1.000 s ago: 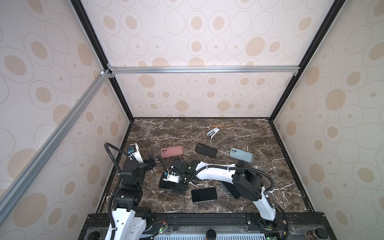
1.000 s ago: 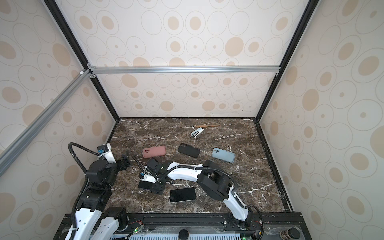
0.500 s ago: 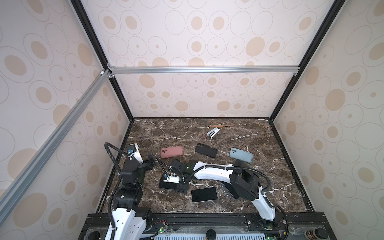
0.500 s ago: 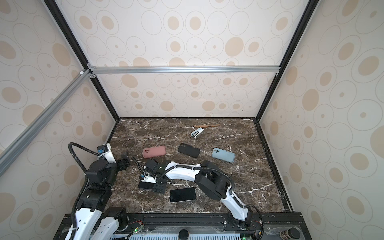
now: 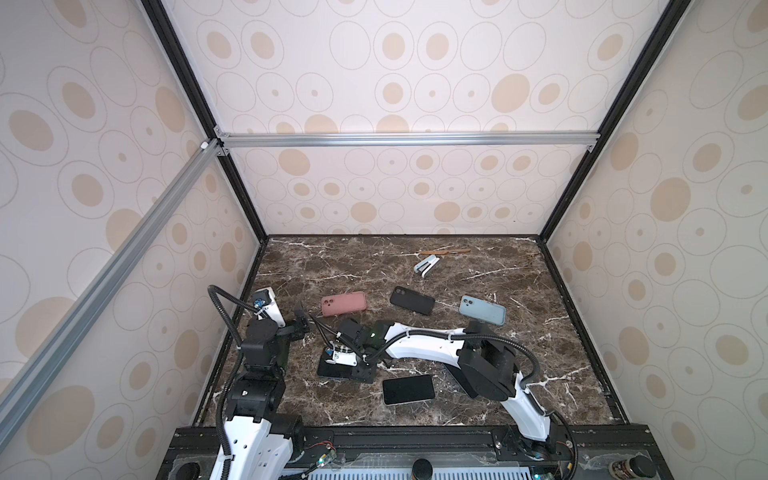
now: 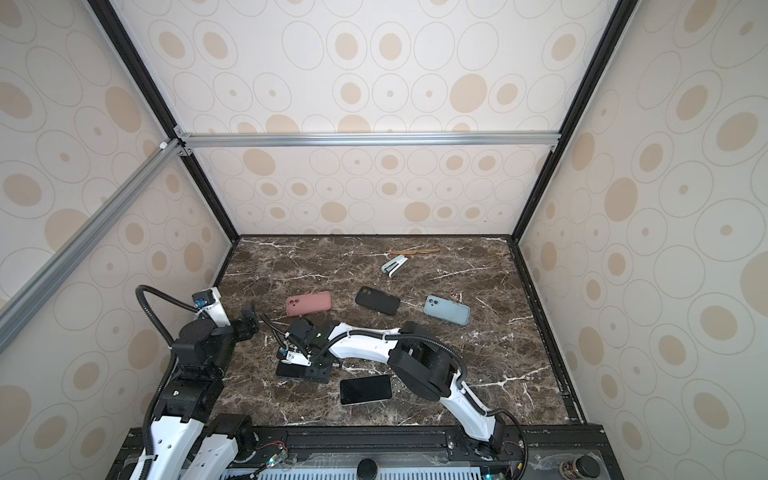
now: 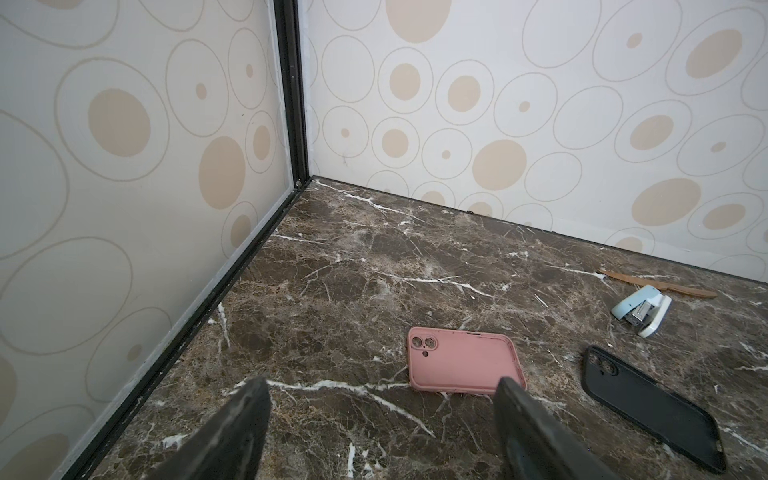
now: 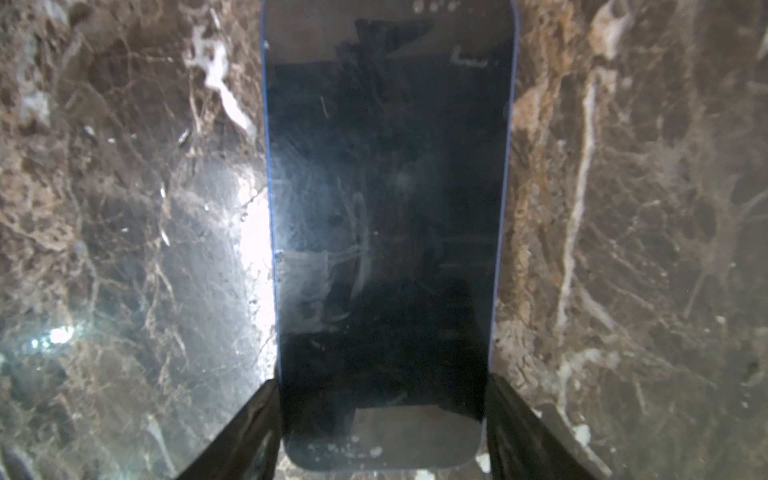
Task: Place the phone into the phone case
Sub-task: 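Close the right gripper on the black phone and lift it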
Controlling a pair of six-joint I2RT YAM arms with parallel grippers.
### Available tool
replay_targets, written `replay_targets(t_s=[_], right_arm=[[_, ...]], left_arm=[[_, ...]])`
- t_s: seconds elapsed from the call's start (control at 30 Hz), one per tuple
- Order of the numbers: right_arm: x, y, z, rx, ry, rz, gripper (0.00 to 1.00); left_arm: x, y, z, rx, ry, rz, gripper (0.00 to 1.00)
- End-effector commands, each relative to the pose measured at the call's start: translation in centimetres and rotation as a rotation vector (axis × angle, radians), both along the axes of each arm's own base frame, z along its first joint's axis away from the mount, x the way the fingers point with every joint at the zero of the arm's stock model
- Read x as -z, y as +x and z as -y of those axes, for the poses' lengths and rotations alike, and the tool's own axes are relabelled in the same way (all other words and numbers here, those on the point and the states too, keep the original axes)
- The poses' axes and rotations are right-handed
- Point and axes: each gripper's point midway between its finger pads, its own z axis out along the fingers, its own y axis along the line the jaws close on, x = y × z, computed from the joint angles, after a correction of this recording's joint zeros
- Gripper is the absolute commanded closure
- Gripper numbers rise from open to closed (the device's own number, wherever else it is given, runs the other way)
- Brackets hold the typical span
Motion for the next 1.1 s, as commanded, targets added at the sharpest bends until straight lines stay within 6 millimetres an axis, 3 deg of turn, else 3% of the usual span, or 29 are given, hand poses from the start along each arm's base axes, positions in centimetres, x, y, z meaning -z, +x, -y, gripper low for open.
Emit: replay_targets(t_s=[0.0,0.3,0.57,0.8,1.07], right_arm=[[0.5,1.5,1.9,0.037,-0.037,0.096,0.54],[-2.6,2.9,3.0,0.032,0.108,0.269,0.6],[-4.0,3.2,3.6,0.057,0.198,0.324,0.61],[-6.3,3.4,3.5,0.145,0.346,0.296,0.62],[-8.1,4.4,4.0,0.188,0.454,0.312,0.62]], left_arm=[[0.1,-0.1,-0.5,-0.029,-0.002,-0.01,0.15],[1.4,2.0,1.4,0.087,0.018,-0.125,0.15],[2.1,3.9,3.3,0.184,-0.022,-0.226,0.14],[2.9,3.8,7.2,0.374,-0.157,-0.311,0.14],[4.9,3.6,9.3,0.463,-0.257,-0.412,0.15]])
